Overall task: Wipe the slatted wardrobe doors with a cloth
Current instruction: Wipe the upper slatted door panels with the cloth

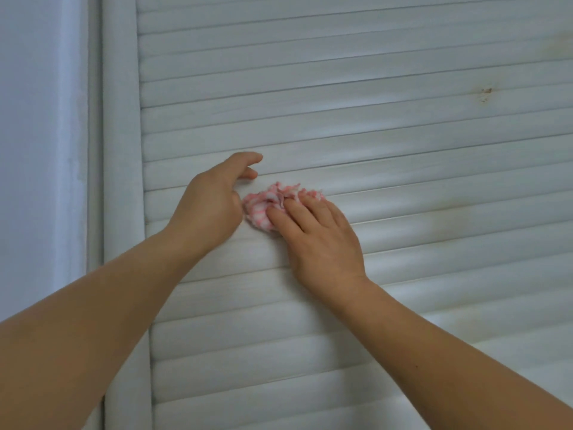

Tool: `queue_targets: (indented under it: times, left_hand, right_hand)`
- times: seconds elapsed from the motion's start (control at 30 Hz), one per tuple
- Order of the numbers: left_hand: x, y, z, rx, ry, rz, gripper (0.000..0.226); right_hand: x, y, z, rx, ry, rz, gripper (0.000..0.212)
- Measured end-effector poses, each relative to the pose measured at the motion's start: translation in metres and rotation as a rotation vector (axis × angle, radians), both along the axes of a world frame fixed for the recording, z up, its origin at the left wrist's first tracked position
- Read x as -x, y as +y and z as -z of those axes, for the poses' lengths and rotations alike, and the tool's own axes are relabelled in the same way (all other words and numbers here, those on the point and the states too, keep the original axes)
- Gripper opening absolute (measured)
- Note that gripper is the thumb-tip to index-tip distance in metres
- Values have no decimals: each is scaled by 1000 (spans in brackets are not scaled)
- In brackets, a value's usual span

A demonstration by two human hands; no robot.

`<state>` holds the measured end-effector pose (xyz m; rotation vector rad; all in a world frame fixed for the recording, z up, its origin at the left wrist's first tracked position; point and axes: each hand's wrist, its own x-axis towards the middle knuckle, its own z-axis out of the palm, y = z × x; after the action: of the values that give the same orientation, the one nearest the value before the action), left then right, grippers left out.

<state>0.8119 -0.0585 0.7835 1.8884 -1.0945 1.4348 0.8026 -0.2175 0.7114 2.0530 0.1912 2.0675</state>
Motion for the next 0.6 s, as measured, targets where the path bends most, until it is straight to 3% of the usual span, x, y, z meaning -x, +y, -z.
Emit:
queue_targets:
  times: [0.6]
  left_hand:
    - [17,-116,27,-186,-211,-15,68]
  right_hand:
    - [62,-163,3,-251,-34,165,47]
